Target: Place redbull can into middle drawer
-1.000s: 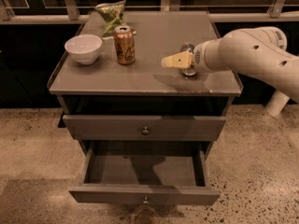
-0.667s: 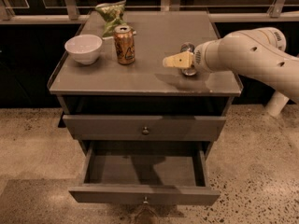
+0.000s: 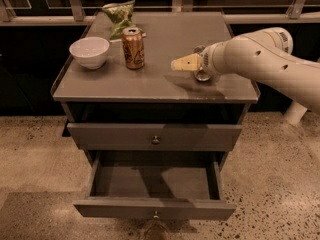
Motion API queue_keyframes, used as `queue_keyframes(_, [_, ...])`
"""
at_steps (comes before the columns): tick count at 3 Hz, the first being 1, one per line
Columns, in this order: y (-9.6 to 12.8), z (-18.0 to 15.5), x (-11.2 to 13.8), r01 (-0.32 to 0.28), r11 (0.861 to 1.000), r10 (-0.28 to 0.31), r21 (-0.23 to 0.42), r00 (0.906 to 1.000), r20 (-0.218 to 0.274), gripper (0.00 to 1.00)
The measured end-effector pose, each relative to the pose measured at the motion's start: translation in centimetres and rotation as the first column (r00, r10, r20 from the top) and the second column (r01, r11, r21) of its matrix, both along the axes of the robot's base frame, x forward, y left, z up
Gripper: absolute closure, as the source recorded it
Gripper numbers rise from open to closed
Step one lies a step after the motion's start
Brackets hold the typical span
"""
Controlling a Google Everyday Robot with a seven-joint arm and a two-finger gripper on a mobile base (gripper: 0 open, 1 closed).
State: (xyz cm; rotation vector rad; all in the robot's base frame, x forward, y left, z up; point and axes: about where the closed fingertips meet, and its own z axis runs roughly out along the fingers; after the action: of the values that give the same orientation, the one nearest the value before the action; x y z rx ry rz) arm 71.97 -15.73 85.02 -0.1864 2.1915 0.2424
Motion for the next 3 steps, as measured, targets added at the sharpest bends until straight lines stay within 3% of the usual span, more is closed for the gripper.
queue_keyframes(1, [0.33, -0.47, 0.9, 0.001, 1.0, -0.001, -0.015, 1.0, 0.001, 0.0])
queue_keyframes(3, [0.33, -0.48, 0.91, 0.001, 1.0, -0.001, -0.016, 1.0, 0.001, 0.42])
